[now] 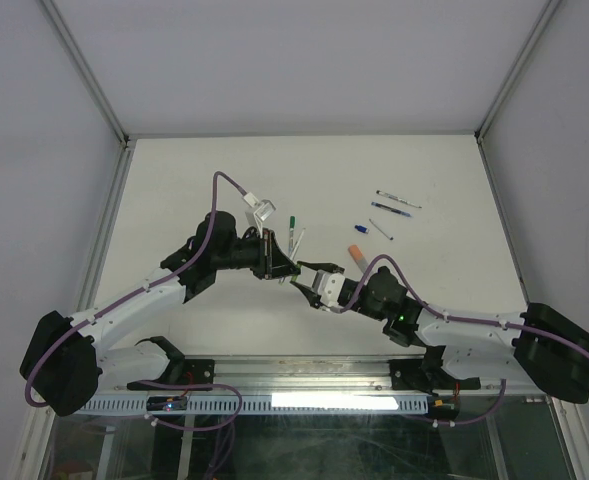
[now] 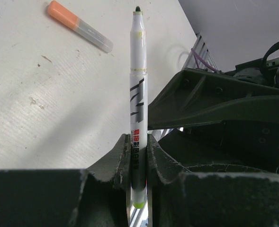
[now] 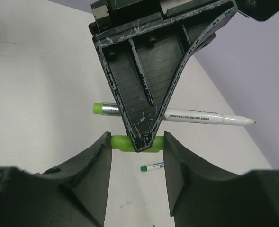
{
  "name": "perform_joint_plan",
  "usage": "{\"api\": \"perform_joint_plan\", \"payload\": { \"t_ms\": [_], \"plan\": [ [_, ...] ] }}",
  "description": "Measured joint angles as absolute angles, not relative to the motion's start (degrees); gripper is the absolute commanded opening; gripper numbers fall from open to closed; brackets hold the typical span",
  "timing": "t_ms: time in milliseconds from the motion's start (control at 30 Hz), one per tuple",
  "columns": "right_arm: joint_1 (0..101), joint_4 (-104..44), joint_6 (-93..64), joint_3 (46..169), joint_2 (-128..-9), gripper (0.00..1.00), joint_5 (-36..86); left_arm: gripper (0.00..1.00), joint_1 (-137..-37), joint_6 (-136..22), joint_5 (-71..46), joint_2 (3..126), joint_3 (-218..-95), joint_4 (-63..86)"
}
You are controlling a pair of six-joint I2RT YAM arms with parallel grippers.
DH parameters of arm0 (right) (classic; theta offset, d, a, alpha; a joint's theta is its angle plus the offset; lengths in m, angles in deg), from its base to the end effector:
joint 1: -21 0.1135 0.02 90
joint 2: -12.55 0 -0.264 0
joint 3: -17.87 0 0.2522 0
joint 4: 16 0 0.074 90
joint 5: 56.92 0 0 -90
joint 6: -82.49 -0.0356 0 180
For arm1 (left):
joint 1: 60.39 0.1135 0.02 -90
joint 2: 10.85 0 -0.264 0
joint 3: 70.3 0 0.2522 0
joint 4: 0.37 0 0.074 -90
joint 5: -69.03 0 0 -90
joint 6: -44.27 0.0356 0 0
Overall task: Insert the pens into the pen caps
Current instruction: Pick up the pen cap from the center of the board.
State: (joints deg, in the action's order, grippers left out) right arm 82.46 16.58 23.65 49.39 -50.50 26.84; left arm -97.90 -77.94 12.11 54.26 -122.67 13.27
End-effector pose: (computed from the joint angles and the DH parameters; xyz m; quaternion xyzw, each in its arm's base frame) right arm 0.1040 0.1992 0.2189 -0.5327 0.4551 0.2230 0.6778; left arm 0.1848 -0.1664 0.2512 0.1876 0.8068 -0.4873 0.2763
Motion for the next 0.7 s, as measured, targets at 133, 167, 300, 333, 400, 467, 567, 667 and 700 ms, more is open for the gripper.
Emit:
{"api": "perform_joint_plan", "payload": {
  "t_ms": [133,167,300,333,400,467,567,667,700],
  "plan": [
    [82.5,11.97,23.47,50.5,-48.46,0.25,26.95,0.0,-97.93,-77.96,12.13,53.99,-122.67,13.4],
    [82.5,10.27,23.45,50.85,-47.55,0.25,26.93,0.0,-97.95,-77.96,12.13,53.8,-122.67,13.42],
    [82.72,2.94,23.41,51.02,-42.19,0.25,27.12,0.0,-98.19,-77.37,12.0,53.01,-122.98,14.36],
    [82.72,0.95,23.41,50.96,-40.44,0.25,27.3,0.0,-98.12,-77.02,11.85,52.97,-123.13,14.86],
    [82.7,-2.67,23.41,50.92,-37.16,0.25,27.54,0.0,-97.53,-76.13,11.08,52.86,-123.59,16.04],
    [82.7,-6.41,23.41,50.92,-34.02,0.25,27.73,0.0,-96.99,-75.43,10.56,52.68,-124.11,17.38],
    [82.7,-12.88,23.41,51.57,-31.63,0.25,27.8,0.0,-96.27,-73.7,8.81,52.18,-125.38,20.57],
    [82.87,-23.83,15.76,57.12,-34.91,0.25,32.85,0.0,-95.89,-71.36,4.55,51.92,-127.76,25.73],
    [82.85,-26.96,11.65,59.48,-36.73,0.25,35.54,0.0,-95.85,-70.55,2.91,51.79,-128.46,27.32]
  ]
}}
